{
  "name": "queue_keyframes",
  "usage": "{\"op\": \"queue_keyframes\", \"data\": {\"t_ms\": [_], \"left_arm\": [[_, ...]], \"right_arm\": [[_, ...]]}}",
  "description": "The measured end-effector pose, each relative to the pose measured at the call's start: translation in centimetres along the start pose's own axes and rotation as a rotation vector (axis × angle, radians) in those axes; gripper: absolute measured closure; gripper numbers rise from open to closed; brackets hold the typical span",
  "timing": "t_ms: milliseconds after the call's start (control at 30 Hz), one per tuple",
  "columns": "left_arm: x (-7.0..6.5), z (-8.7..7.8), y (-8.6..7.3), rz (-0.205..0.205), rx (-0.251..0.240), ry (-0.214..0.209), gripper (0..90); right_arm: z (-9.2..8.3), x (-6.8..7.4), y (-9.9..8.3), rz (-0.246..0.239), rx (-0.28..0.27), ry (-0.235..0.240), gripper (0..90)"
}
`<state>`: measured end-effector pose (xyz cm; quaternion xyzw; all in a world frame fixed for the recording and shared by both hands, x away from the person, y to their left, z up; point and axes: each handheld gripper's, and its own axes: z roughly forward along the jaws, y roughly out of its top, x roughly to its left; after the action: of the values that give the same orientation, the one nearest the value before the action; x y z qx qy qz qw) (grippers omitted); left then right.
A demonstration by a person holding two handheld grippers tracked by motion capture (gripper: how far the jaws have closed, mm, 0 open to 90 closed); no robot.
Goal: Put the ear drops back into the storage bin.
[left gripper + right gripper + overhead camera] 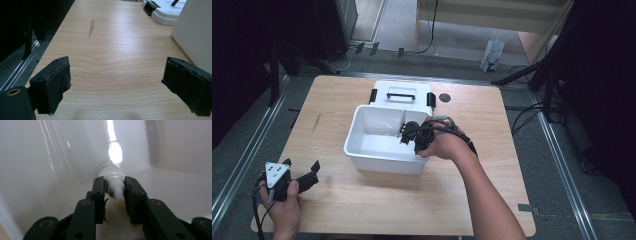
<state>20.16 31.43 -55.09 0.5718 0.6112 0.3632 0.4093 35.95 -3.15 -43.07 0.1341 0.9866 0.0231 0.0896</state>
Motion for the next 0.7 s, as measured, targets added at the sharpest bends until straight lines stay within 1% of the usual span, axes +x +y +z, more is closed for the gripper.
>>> {"op": "queue_keyframes", "data": {"t_ms": [67,133,200,367,500,600,667,700], "left_arm": [[0.0,0.0,0.0,0.000,0.000,0.000,8.3],[0.0,0.0,0.0,-0.001,0.000,-0.002,8.3],[0.0,0.0,0.0,0.002,0.000,-0.002,8.3],[0.0,0.0,0.0,0.001,0.001,-0.002,8.3],[0.0,0.0,0.0,0.002,0.001,-0.002,8.3],[0.0,0.0,0.0,0.002,0.001,-0.002,8.3],[0.0,0.0,0.0,0.002,0.000,-0.001,8.3],[0.0,0.0,0.0,0.002,0.000,-0.001,8.3]], "right_arm": [[0.0,0.0,0.0,0.003,-0.002,-0.002,72.7],[0.0,0.0,0.0,0.015,-0.001,0.006,72.4],[0.0,0.0,0.0,0.015,0.002,0.002,73.3],[0.0,0.0,-0.1,0.021,-0.006,0.008,72.0],[-0.1,-0.1,-0.2,0.035,-0.031,0.025,68.1],[-0.6,-0.2,-0.3,0.052,-0.054,0.017,64.3],[-1.2,-0.3,-0.5,0.066,-0.083,0.020,62.3],[-1.2,-0.3,-0.5,0.066,-0.083,0.020,62.3]]}}
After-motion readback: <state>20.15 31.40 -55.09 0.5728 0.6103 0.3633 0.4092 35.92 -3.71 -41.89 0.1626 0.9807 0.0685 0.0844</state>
